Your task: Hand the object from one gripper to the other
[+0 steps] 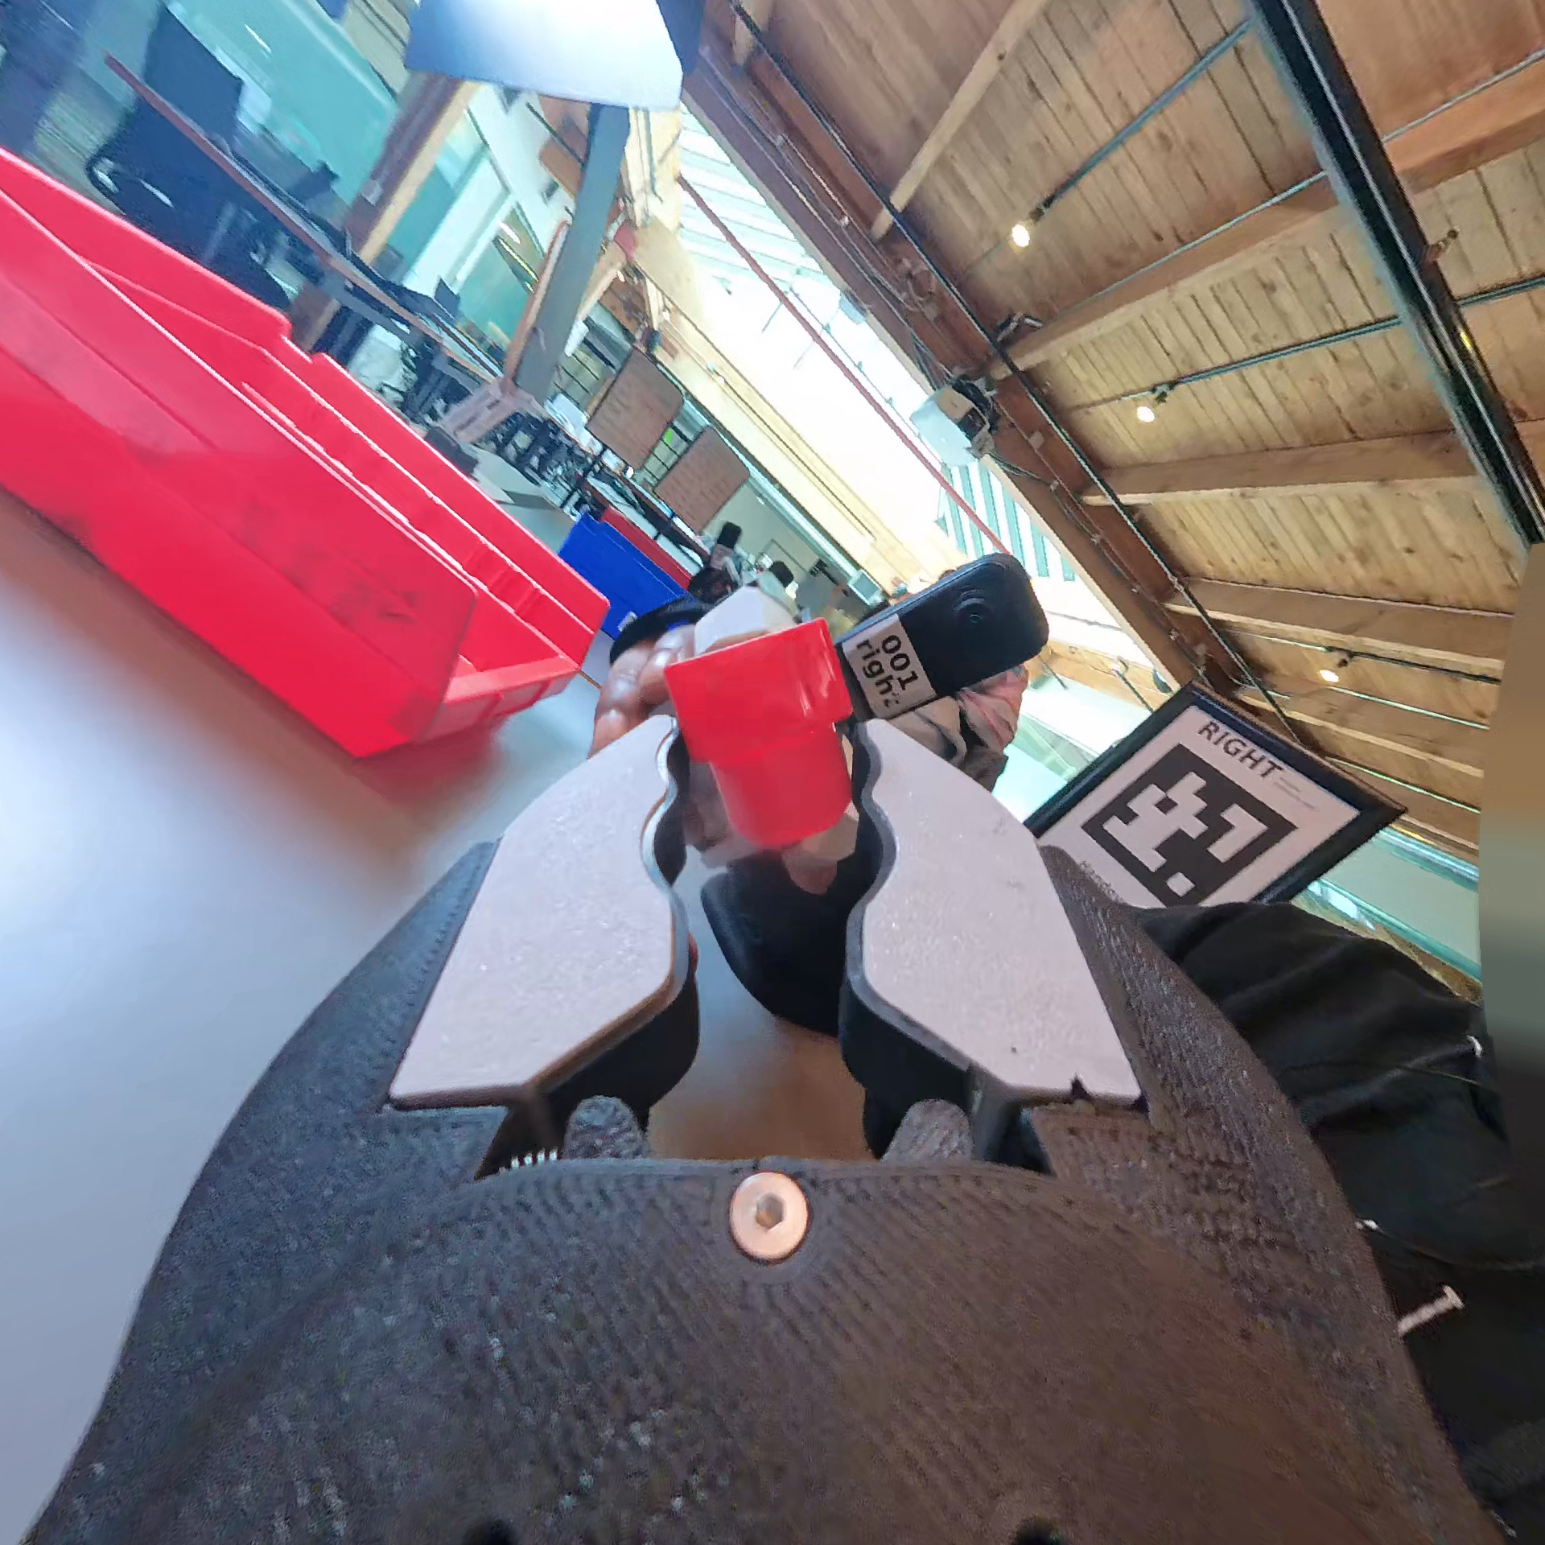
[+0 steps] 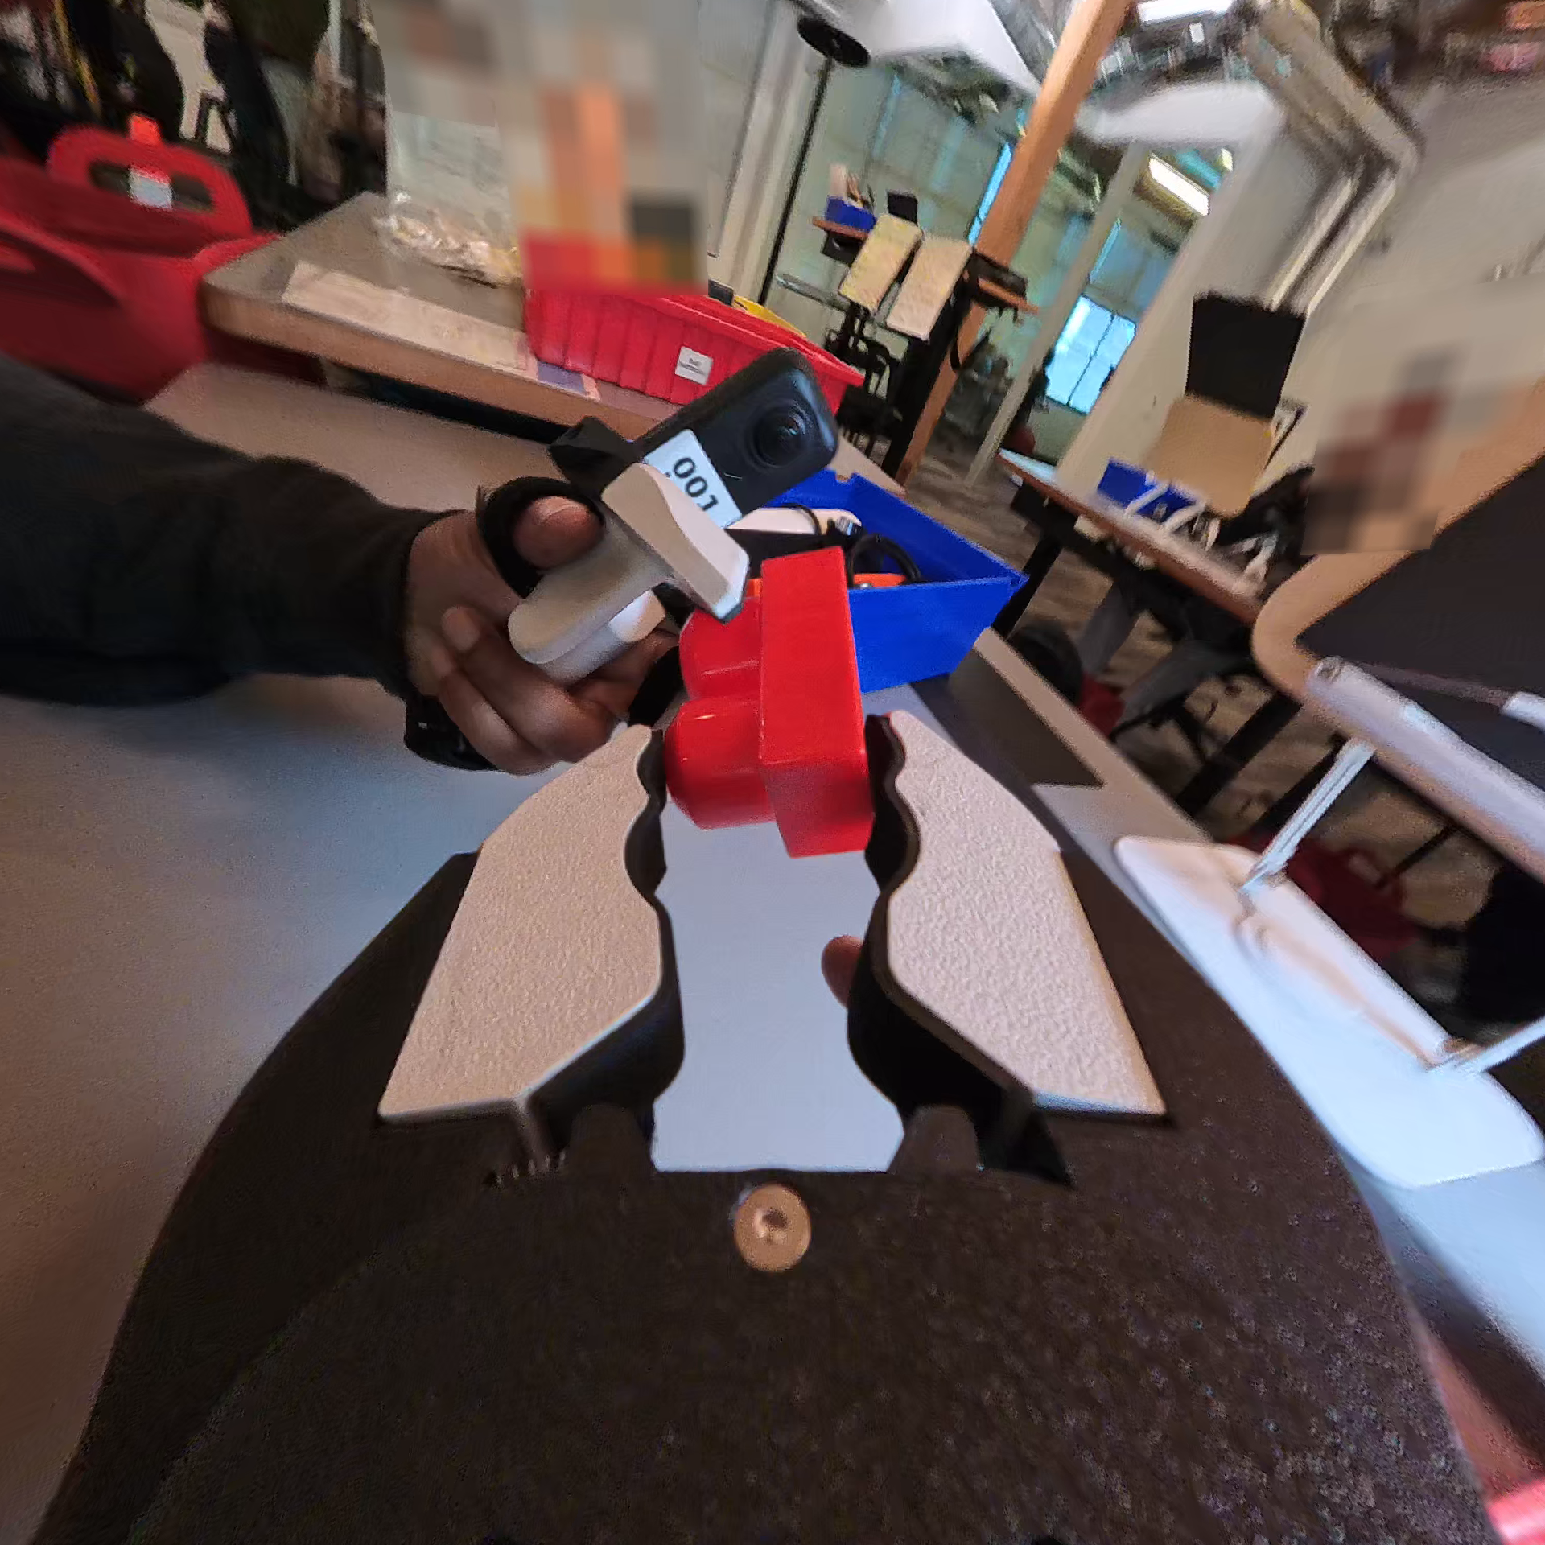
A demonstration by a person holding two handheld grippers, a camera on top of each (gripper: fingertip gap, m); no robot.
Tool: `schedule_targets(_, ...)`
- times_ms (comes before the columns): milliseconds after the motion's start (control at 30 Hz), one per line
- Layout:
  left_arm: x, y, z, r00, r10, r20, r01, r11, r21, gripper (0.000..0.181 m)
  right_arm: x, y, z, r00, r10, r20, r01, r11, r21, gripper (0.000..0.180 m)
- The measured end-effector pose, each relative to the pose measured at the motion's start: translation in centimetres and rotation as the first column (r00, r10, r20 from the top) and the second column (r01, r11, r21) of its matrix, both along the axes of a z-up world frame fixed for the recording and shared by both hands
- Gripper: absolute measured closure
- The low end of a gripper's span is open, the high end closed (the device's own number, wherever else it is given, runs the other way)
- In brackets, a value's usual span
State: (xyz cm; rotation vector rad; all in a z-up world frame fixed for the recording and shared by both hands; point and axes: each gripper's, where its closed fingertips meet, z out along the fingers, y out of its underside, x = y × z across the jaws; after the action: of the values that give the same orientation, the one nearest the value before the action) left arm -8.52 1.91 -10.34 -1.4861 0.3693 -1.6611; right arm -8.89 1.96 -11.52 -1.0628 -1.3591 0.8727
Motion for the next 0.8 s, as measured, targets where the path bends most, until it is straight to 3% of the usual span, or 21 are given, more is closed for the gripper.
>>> schedule_targets(100, -0.9, -0.3, 0.6, 1.0, 0.024, -0.015, -0.022, 0.993, 0.113, 0.145, -0.6, -0.8, 0.8, 0.997, 0.073, -0.025, -0.077, 0.95, -0.304, 0.126)
schedule_targets(167, -1.2, -1.0, 0.4, 0.993, 0.058, -0.101, -0.028, 0.961, 0.274, 0.146, -0.5, -1.8, 1.2, 0.981, 0.184, -0.06, -0.187, 0.818, -0.544, 0.117)
schedule_targets(267, -1.2, -1.8, -0.3, 0.971, 0.092, -0.22, 0.01, 0.907, 0.422, 0.146, -0.3, -2.0, 1.1, 0.96, 0.257, -0.113, -0.247, 0.587, -0.771, 0.117)
schedule_targets(333, -1.1, -2.5, -0.2, 0.974, 0.065, -0.218, 0.042, 0.892, 0.451, 0.146, -0.5, -1.9, 0.1, 0.954, 0.275, -0.116, -0.241, 0.482, -0.842, 0.115)
schedule_targets(433, -1.1, -3.2, -0.1, 0.977, 0.024, -0.21, 0.08, 0.878, 0.472, 0.146, -0.9, -2.4, -1.8, 0.94, 0.332, -0.078, -0.216, 0.406, -0.888, 0.107)
schedule_targets(567, -1.2, -4.2, -0.1, 0.976, -0.022, -0.217, 0.131, 0.857, 0.499, 0.147, -0.9, -4.8, -0.9, 0.869, 0.455, -0.195, -0.329, 0.238, -0.914, 0.132)
schedule_targets(800, -1.7, -2.8, 0.3, 0.982, 0.002, -0.189, 0.073, 0.918, 0.39, 0.139, -0.9, -3.5, 0.0, 0.903, 0.377, -0.209, -0.355, 0.375, -0.856, 0.135)
